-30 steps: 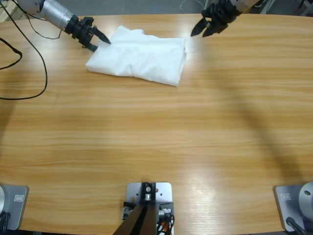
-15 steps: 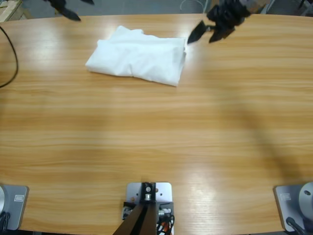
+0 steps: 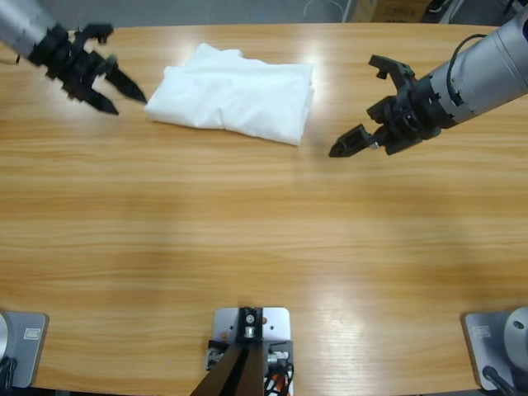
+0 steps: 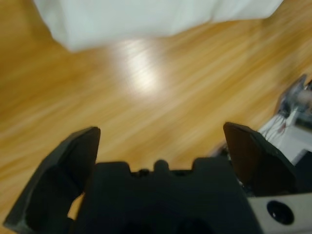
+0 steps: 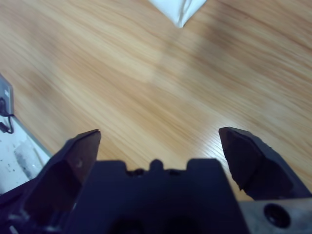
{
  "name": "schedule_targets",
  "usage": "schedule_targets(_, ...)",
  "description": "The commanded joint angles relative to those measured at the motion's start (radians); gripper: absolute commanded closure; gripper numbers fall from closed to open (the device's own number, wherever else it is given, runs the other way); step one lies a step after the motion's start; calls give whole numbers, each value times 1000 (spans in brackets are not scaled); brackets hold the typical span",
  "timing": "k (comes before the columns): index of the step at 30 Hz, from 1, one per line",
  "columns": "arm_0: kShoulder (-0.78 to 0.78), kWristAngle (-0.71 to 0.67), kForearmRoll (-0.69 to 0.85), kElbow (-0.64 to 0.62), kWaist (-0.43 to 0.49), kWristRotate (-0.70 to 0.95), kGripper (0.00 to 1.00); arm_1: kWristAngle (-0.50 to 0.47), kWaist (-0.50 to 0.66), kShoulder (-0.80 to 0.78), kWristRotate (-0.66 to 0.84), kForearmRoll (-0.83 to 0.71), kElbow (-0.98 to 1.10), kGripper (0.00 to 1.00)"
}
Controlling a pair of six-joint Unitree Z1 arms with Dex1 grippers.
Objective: Fold clothes
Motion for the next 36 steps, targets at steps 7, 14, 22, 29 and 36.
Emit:
schedule_targets(7,145,597,20,-482,-406,-209,5,58,11,65,-2,-23,14,0)
schedule_targets(14,405,594,205,-854,-446,-260,4,61,10,17,-9,-22,60,0)
schedule_targets(22,568,580,295,-1044,-489,-276,4,67,1,29,-15,-41,89,0)
schedule_targets(29,668,579,307,-1078,-471,-302,0,88,-12,34,-15,-37,59,0)
schedule_targets(36,709,596,383,-1115,-418,-323,2,99,-17,45,-15,-26,15,0)
